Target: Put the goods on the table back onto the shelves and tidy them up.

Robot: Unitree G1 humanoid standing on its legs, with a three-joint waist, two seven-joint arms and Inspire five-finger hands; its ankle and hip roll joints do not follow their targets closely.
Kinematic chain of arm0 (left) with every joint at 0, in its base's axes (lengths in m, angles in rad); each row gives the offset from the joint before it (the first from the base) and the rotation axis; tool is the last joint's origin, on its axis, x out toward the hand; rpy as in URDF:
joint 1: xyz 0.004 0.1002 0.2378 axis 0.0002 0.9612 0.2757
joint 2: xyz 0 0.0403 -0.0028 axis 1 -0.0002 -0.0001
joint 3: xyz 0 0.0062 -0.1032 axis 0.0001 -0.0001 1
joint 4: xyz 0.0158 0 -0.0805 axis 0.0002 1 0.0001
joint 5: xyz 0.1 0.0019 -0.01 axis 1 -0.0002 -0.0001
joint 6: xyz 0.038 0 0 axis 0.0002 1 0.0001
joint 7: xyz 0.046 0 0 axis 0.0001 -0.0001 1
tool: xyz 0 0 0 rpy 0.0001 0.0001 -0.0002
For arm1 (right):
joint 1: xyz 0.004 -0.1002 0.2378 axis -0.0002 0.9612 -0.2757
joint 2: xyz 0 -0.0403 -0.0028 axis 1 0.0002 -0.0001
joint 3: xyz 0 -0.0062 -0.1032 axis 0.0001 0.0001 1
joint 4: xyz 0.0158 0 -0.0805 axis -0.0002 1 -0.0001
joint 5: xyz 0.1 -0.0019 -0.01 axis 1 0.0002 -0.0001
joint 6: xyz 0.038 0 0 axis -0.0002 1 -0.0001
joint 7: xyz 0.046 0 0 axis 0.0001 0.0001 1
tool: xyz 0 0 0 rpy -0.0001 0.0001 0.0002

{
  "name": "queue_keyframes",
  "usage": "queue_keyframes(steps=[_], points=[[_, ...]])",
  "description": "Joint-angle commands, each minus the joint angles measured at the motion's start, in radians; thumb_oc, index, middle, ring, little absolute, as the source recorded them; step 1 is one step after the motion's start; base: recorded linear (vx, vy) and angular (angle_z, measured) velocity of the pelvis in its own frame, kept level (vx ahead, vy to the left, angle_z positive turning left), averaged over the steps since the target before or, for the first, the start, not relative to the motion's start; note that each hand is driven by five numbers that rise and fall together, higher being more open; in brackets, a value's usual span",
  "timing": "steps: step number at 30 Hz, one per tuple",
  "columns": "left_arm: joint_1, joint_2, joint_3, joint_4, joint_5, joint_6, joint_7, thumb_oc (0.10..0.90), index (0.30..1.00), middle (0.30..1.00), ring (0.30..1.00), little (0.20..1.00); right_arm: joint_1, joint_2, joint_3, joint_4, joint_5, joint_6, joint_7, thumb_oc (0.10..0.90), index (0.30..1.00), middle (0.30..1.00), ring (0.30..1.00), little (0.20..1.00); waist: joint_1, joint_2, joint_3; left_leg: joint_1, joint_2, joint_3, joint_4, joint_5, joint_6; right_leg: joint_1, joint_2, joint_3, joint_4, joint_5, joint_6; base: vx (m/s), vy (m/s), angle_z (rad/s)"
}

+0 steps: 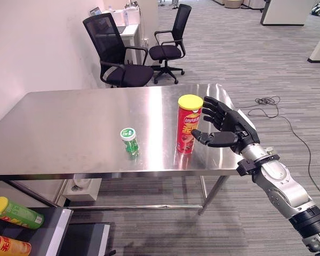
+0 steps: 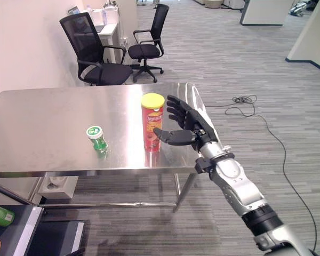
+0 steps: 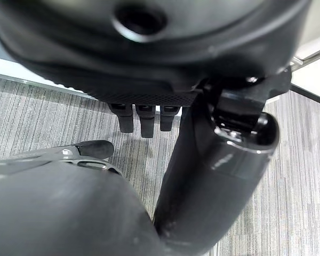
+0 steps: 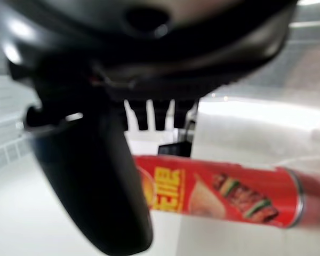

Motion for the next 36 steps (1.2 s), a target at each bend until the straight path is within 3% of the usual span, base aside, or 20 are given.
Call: queue_keyframes(steps=[1,13,36], points=[[0.063,-0.068,-0.076,0.092,0.014,0.013,-0.033,0.800,0.900,0.900,0.900,0.900,-0.200,-0.002,-0.017,-0.038,0.024,-0.106,-0.002,0.800,0.900,0.900,0.900,0.900,0.048,-0.044,-0.040,-0.023,-0.055,-0.071,0.001,-0.054,0.020,-0.048,0.092,0.021,0.004,0.131,-0.106,0.00,0.000,0.00],[0.073,-0.074,-0.085,0.091,0.004,0.016,-0.041,0.800,0.900,0.900,0.900,0.900,-0.295,-0.020,0.067,0.076,0.053,-0.084,0.013,0.800,0.900,0.900,0.900,0.900,0.059,-0.045,-0.045,-0.022,-0.059,-0.075,0.001,-0.059,0.018,-0.046,0.089,0.021,0.004,0.133,-0.103,0.00,0.000,0.00],[0.095,-0.081,-0.080,0.106,-0.015,0.020,-0.048,0.800,0.900,0.900,0.900,0.900,-0.366,0.013,0.127,0.161,0.089,-0.058,0.025,0.800,0.900,0.900,0.900,0.900,0.078,-0.046,-0.052,-0.022,-0.065,-0.080,0.001,-0.061,0.018,-0.040,0.084,0.011,0.005,0.137,-0.101,0.00,0.002,0.01]])
